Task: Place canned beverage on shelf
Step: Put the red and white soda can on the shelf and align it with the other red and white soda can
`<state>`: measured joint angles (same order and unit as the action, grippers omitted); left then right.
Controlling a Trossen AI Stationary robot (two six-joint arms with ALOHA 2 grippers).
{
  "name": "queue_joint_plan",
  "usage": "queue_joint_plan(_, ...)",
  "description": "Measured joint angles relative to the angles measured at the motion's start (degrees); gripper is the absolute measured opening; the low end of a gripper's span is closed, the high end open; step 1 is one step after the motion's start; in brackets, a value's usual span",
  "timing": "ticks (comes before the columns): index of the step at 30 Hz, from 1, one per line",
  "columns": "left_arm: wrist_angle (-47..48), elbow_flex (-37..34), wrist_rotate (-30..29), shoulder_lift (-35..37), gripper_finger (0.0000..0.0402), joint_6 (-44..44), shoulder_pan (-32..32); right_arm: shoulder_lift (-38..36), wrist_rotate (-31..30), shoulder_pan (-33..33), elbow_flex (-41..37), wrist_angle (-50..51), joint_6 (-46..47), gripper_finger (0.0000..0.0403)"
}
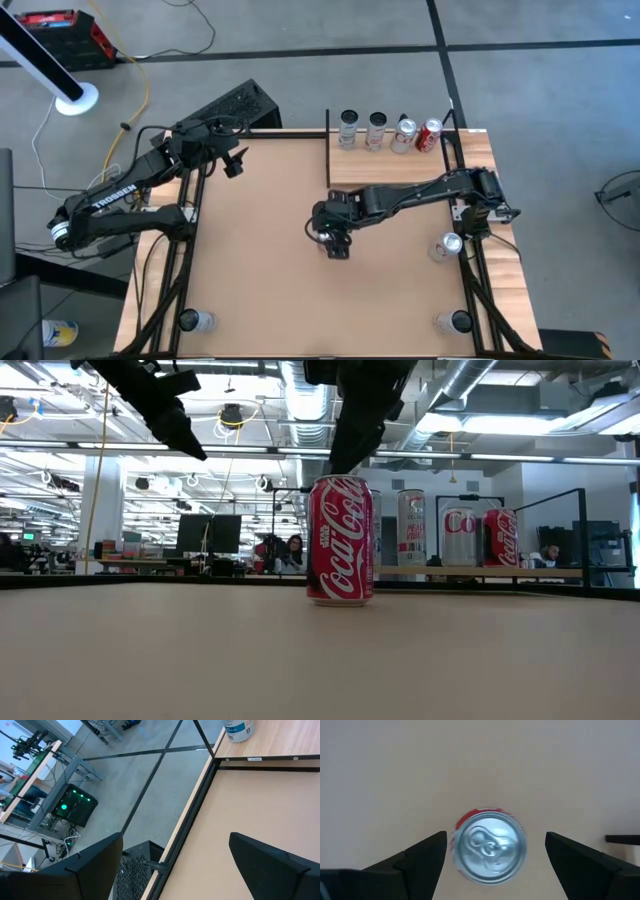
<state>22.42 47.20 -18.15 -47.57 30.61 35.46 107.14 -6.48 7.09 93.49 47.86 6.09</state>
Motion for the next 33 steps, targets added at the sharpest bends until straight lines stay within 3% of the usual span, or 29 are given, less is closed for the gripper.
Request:
queue_joint_plan(27,0.02,0.00,0.04,0.00,0.0350,0.00,0.00,-0.03,-4.13,0.79,-5.74,-5.25,2.51,0.0360)
queue_joint_plan(33,0.02,0.00,0.04,0.00,0.0350,0.00,0.00,-0.03,-4.13,0.79,-5.73,-5.21,2.47,0.0324)
